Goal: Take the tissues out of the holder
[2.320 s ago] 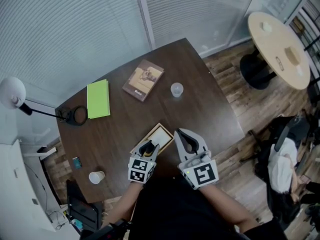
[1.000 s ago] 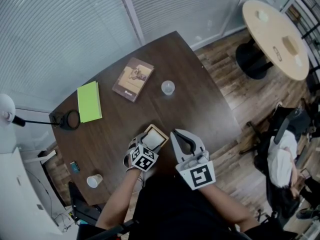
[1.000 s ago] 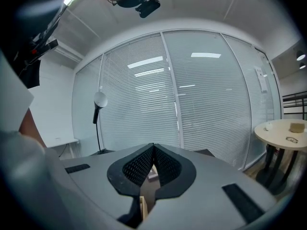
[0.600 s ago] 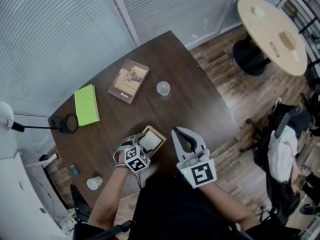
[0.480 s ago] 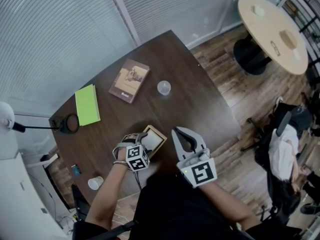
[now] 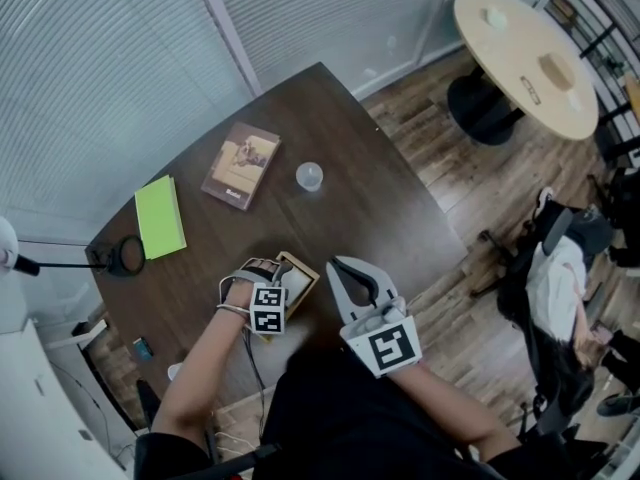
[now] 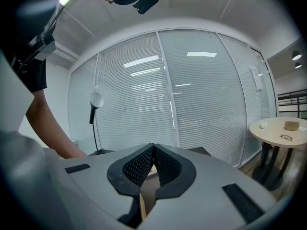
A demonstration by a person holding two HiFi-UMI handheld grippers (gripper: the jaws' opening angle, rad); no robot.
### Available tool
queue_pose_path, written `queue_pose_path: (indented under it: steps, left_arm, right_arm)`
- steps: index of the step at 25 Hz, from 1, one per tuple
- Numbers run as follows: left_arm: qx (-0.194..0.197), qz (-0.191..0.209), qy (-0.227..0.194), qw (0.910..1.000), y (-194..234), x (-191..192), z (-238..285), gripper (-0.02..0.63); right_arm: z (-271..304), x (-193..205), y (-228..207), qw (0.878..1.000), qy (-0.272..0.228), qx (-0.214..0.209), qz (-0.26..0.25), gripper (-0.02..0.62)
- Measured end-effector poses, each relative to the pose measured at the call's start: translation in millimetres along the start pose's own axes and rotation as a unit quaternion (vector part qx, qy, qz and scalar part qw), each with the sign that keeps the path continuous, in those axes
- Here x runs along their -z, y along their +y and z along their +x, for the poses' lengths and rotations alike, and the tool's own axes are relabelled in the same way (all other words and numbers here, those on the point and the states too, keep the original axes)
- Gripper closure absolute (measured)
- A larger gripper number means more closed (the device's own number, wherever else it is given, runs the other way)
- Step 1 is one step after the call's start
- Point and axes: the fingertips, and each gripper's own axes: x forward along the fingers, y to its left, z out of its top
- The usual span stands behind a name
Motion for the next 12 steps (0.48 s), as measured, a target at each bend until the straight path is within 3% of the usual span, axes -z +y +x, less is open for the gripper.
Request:
queue_pose_path:
  steps: [2, 5, 9, 12]
  left_arm:
    - [0.006, 0.017, 0.009, 0.9998, -1, 3, 3, 0.112]
    - [0.010, 0.043, 0.023, 0.9987, -2, 6, 6, 0.106]
    - [0.006, 0.104, 0.061, 0.9927, -8, 16, 16, 0.041]
    - [-0.002, 0.105, 0.057, 0.9928, -9, 16, 21, 0.019]
  right_arm:
    - [-1, 2, 3, 1.000, 0.007, -0.002, -0.001, 0.586]
    - [-1, 4, 5, 1.000, 0.011, -0.001, 0.004, 0.586]
    - [-2, 3, 6, 1.000, 0.009, -0.001, 0.000, 0.586]
    - [-2, 4, 5, 1.000, 0.013, 0.003, 0.000, 0.586]
